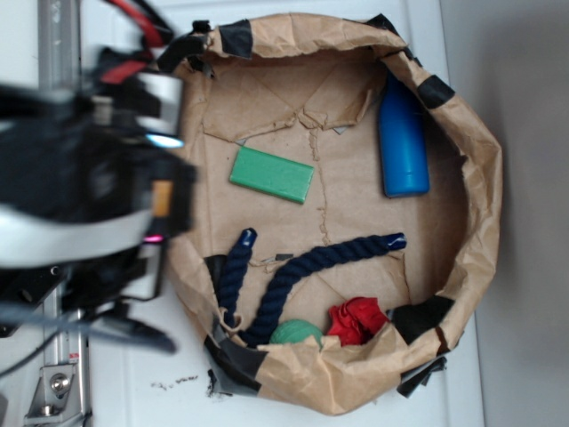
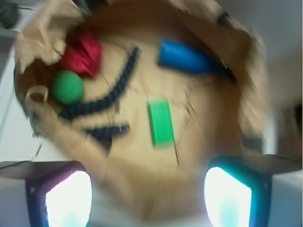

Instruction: Grab the green block.

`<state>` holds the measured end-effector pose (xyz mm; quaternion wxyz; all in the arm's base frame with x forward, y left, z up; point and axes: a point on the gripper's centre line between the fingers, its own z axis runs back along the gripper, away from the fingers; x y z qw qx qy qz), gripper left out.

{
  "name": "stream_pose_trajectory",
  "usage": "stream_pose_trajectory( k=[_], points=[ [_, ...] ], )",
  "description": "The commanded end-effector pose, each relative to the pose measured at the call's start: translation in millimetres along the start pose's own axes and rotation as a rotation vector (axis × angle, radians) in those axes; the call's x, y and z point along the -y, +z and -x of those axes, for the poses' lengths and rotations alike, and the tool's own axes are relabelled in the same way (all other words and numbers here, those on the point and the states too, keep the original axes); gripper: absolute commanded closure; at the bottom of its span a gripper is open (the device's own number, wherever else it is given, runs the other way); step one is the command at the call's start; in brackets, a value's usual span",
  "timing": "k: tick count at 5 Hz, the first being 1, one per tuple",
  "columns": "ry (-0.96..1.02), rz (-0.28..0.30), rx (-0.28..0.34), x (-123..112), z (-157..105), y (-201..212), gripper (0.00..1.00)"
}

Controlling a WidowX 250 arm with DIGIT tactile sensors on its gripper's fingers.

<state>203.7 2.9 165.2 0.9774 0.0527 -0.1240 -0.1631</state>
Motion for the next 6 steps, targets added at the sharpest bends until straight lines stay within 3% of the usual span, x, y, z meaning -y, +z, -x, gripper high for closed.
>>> stream_pose_trajectory(
  k=[1,3,4,5,6],
  points=[
    [-0.116,0.145,-0.002,-18,-19,-72,0.0],
    [-0.131,0.215,-0.098,-11,-5,-135,0.0],
    [-0.135,0.188,-0.106,0,-9,-166,0.0],
    [-0.138,0.143,-0.11,15,-17,-181,0.52],
    [-0.117,0.135,-0.117,11,-19,-184,1.0]
  ],
)
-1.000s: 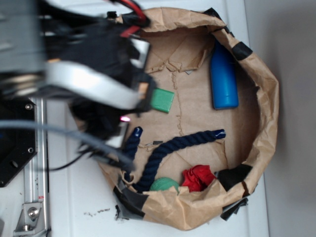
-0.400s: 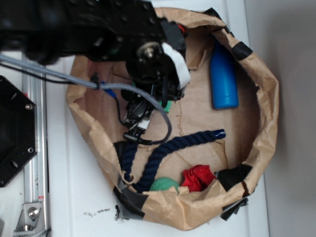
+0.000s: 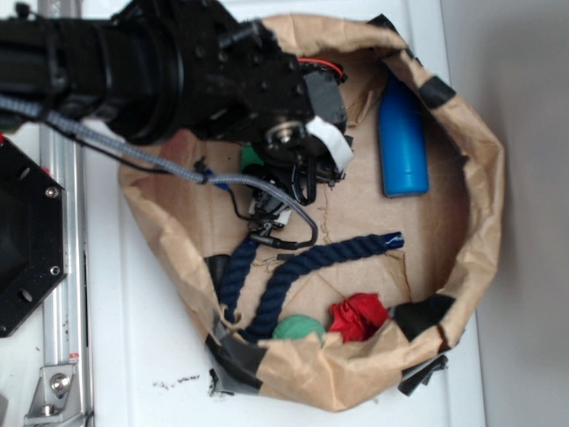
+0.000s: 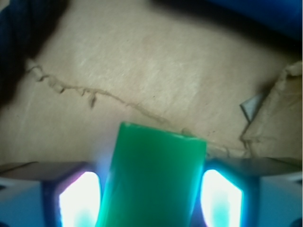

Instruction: Grab the green block.

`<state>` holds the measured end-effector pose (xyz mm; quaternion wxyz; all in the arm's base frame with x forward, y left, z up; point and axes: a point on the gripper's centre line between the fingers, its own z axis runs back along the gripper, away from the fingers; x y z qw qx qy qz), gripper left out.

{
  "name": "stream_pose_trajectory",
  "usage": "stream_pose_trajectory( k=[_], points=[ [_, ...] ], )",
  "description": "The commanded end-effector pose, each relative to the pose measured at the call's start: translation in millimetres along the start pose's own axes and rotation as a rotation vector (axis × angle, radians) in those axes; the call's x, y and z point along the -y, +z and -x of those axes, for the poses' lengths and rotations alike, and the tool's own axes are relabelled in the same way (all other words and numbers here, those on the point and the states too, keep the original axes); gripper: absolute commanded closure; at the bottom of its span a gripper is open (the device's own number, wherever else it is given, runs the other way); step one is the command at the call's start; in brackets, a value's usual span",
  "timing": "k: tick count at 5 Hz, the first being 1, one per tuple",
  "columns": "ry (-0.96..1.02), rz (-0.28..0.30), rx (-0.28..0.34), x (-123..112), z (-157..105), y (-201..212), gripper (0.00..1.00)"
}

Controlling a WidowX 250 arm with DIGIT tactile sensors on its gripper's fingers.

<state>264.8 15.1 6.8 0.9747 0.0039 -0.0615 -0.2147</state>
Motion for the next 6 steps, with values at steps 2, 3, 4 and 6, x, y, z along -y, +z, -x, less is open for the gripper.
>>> stream_pose_trajectory(
  k=[2,3,4,6],
  points=[
    [-0.006,-0.011,0.018,3,-22,48,1.0],
    [0.028,-0.019,0.03,11,-36,97,1.0],
    [0.046,0.014,0.078,20,-38,125,1.0],
    [0.43,-0.048,0.033,26,-30,124,1.0]
  ],
)
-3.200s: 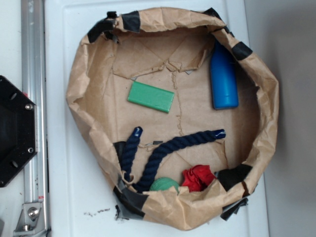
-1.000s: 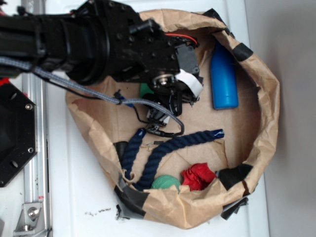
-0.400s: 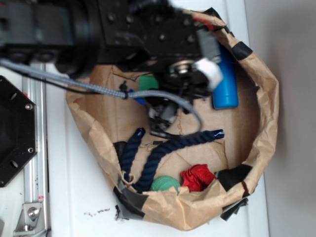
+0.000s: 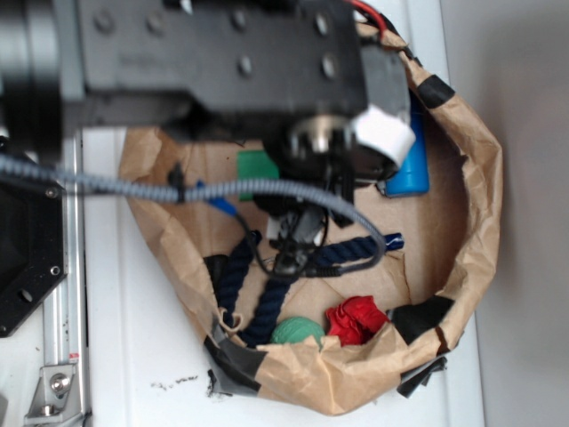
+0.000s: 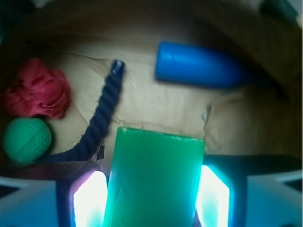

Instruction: Grab the green block.

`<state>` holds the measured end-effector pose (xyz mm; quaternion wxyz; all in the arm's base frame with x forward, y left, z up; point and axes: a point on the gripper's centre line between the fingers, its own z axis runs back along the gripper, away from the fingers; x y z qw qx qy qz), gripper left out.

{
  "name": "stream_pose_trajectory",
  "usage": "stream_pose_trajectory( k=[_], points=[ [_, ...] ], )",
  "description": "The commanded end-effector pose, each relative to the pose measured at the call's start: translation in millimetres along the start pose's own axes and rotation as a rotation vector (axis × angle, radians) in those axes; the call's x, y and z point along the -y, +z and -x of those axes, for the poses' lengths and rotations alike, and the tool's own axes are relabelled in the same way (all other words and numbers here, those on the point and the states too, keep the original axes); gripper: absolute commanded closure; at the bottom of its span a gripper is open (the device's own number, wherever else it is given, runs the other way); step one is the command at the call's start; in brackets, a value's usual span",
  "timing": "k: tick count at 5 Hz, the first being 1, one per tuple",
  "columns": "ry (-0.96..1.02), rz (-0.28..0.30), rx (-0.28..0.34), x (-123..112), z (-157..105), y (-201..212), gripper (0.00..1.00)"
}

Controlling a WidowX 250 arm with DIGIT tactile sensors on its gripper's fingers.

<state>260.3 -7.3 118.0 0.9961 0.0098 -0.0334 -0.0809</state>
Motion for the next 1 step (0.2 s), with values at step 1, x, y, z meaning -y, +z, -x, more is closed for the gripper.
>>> stream_pose_trajectory(
  k=[1],
  points=[
    [0.231,-0.011,0.09,1.6,-0.6,14.4,1.0]
  ],
)
